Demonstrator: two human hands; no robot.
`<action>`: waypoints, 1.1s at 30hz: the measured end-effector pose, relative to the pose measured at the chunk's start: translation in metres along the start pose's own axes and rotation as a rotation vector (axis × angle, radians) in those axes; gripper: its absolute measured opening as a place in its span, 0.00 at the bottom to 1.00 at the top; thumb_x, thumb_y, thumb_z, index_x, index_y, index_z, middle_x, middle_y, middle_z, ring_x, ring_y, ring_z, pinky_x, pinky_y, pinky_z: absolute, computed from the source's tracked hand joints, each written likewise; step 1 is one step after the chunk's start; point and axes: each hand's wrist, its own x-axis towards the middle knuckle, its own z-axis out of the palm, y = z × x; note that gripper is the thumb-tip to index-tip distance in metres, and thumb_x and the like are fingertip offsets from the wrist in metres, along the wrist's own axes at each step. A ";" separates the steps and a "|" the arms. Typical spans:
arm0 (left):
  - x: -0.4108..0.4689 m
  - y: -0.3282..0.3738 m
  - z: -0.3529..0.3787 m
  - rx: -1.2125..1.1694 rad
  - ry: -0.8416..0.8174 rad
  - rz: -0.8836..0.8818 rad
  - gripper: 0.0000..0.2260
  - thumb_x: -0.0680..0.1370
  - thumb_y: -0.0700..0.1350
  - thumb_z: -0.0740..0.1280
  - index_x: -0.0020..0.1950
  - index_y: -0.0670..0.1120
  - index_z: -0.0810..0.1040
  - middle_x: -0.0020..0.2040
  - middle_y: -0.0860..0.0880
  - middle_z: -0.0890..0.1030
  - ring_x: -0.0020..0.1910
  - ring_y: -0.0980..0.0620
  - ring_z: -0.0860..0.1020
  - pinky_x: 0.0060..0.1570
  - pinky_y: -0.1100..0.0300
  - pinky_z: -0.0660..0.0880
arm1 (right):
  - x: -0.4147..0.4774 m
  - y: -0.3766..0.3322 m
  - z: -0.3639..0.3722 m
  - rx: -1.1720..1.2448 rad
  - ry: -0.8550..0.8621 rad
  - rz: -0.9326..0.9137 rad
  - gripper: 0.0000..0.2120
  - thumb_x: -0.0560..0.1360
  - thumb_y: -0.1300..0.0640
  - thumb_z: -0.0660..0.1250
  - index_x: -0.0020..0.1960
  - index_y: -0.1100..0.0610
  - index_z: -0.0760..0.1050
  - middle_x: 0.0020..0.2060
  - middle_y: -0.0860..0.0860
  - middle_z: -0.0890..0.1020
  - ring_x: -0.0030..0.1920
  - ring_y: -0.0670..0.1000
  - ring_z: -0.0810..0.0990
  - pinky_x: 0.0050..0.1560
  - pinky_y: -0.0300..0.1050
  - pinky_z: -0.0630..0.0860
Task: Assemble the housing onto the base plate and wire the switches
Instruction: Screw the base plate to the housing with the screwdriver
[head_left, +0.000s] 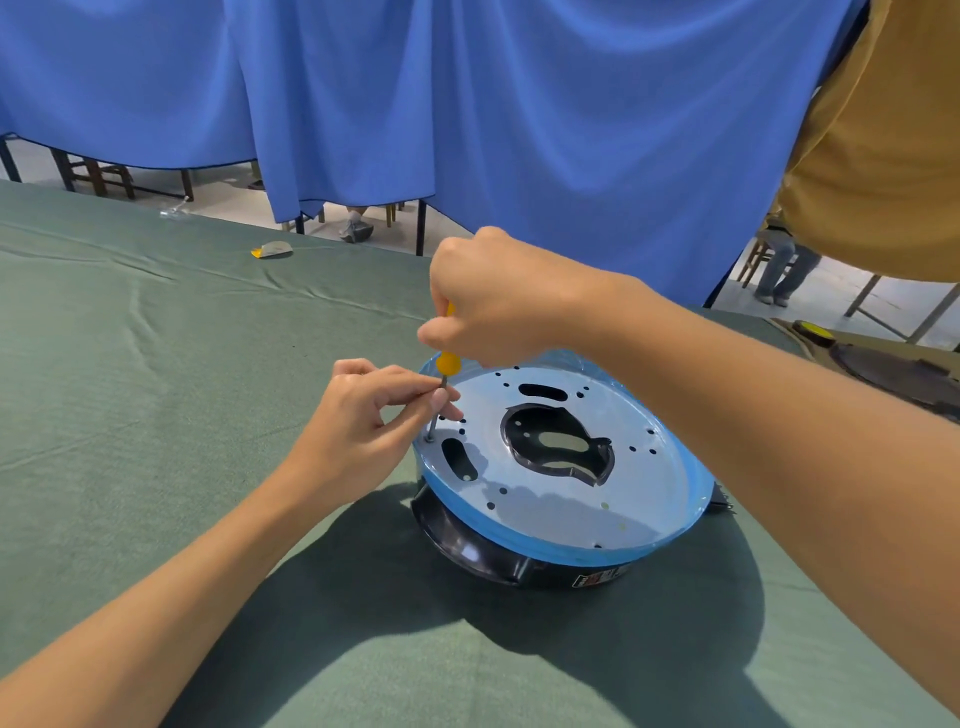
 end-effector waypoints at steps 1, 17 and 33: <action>-0.001 0.001 0.002 0.012 0.020 0.002 0.07 0.75 0.50 0.70 0.44 0.49 0.85 0.41 0.62 0.84 0.41 0.67 0.78 0.52 0.61 0.62 | 0.001 -0.001 0.002 -0.034 0.011 0.012 0.19 0.76 0.56 0.63 0.31 0.56 0.59 0.26 0.53 0.66 0.30 0.55 0.70 0.26 0.44 0.62; 0.002 0.001 0.004 0.085 0.090 -0.047 0.05 0.73 0.40 0.75 0.37 0.41 0.85 0.36 0.56 0.84 0.39 0.71 0.76 0.52 0.59 0.68 | 0.012 -0.008 0.005 -0.063 0.058 -0.045 0.19 0.80 0.50 0.60 0.33 0.54 0.60 0.32 0.52 0.69 0.30 0.50 0.69 0.27 0.43 0.60; 0.005 0.002 0.003 0.043 0.039 0.035 0.03 0.73 0.38 0.73 0.40 0.43 0.86 0.39 0.55 0.84 0.42 0.65 0.79 0.52 0.67 0.69 | 0.005 -0.002 0.003 -0.016 0.007 -0.029 0.19 0.78 0.46 0.64 0.35 0.56 0.66 0.34 0.54 0.71 0.34 0.54 0.75 0.30 0.43 0.63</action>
